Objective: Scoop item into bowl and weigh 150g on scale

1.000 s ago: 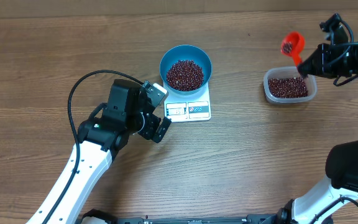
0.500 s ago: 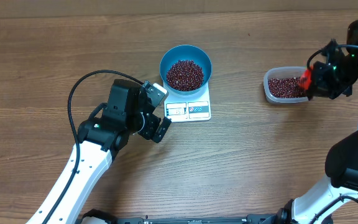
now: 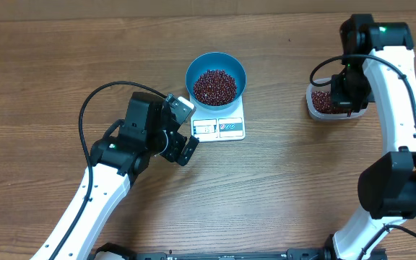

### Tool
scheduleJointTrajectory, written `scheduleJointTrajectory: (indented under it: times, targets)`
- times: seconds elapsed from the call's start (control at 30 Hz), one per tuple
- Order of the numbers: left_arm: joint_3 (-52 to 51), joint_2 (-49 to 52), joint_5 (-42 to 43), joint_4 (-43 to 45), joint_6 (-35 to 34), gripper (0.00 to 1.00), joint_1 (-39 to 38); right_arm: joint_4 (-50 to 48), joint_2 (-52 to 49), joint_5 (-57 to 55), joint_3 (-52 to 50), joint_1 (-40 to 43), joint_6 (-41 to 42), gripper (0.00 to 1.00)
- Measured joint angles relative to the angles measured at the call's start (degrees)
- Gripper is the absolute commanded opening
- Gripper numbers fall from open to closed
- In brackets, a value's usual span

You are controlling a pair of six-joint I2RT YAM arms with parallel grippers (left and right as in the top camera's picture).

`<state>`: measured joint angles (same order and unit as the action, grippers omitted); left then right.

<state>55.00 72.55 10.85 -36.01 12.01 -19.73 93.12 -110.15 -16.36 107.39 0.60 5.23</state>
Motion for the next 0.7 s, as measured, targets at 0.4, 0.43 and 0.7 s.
scheduleJointTrajectory:
  times: [0.4,0.43,0.7]
  targets:
    - [0.0,0.0,0.0,0.0,0.0,0.99,0.0,0.8,0.0,-3.0,0.0,-0.3,1.2,0.04]
    - [0.0,0.0,0.0,0.0,0.0,1.0,0.0,0.8,0.0,-2.9,0.0,-0.3,1.2,0.04]
    - [0.0,0.0,0.0,0.0,0.0,1.0,0.0,0.2,0.0,1.7,0.0,-0.3,-1.2,0.04]
